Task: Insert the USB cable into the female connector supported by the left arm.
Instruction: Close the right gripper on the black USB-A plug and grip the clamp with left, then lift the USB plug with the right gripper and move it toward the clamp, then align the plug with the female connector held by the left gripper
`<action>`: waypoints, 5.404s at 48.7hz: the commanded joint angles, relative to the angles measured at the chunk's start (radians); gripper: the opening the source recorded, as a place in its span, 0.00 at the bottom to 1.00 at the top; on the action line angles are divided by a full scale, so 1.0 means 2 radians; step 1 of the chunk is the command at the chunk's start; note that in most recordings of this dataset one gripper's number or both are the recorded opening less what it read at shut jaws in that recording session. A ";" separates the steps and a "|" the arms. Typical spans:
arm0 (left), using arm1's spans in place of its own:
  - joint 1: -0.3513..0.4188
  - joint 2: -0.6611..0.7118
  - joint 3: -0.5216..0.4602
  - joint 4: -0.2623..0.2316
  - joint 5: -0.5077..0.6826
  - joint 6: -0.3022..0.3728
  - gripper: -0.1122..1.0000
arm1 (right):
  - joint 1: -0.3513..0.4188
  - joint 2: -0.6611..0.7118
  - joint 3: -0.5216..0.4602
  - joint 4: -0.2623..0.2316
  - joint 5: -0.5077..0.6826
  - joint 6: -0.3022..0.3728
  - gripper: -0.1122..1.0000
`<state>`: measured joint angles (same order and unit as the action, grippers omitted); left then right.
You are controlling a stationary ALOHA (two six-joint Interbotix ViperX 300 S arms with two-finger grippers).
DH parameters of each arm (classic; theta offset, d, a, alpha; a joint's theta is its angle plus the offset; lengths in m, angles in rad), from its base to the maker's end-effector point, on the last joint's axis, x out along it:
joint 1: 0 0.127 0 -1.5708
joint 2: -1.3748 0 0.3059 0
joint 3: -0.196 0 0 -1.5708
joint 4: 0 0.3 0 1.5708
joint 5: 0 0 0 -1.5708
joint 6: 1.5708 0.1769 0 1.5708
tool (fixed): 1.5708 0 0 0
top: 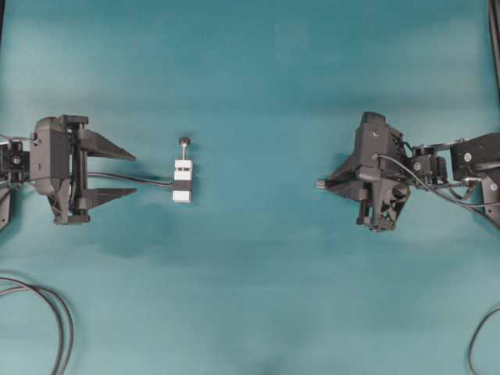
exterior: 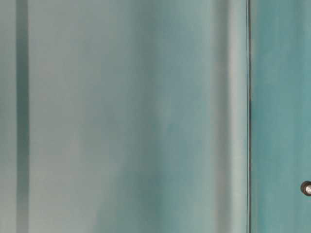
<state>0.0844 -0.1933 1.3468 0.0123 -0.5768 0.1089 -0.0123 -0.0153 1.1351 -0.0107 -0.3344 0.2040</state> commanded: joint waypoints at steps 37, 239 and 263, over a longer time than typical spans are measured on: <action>-0.005 -0.002 -0.011 -0.001 -0.001 0.001 0.77 | 0.004 -0.009 -0.038 -0.001 0.051 0.001 0.30; -0.012 0.215 -0.077 -0.002 -0.183 0.000 0.76 | 0.005 0.215 -0.500 -0.057 0.357 -0.002 0.30; -0.012 0.215 -0.081 -0.002 -0.183 0.001 0.76 | 0.007 0.215 -0.506 -0.058 0.347 -0.002 0.30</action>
<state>0.0568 0.2439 1.1980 0.0123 -0.9357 0.1089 -0.0031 0.4326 0.1565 -0.1227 0.3804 0.1994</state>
